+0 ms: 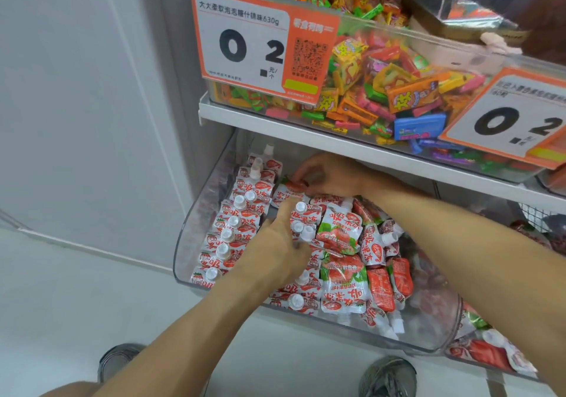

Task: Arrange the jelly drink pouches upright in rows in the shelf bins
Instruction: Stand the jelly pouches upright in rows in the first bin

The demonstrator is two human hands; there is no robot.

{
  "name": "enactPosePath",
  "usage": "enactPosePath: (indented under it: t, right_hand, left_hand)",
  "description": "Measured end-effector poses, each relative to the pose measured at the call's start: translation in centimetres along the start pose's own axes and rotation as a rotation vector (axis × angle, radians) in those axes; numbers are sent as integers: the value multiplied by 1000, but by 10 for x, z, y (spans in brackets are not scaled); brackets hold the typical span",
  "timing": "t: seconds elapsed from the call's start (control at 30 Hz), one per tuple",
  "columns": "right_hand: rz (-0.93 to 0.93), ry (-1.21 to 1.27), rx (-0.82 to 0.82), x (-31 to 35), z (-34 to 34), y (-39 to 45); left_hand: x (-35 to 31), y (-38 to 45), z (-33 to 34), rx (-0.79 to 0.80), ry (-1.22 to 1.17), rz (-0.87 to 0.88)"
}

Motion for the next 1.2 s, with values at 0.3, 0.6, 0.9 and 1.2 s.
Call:
enactPosePath:
  t: [0.3,0.6,0.9,1.2]
  right_hand:
    - [-113,-432,134,2,8,26]
    - [-60,-389,-46,7,-2,21]
    - [-65,-438,-149,2,-8,-8]
    - [33,-193,-150,-1,8,-17]
  left_hand:
    - [-2,0,3,-17,54,9]
    - [0,-3,6,-47,45,28]
    - [-2,-1,6,-30,6,15]
    - [2,5,4,-9,-27,-54]
Point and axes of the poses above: each hand's wrist, its own y-axis towards the middle knuckle, its own z-axis out of the palm, x = y × z, the point moved 2 cm from there along y, towards the middle knuckle, and after that the axes turned 2 degrees about x, right-handed, at the moved point
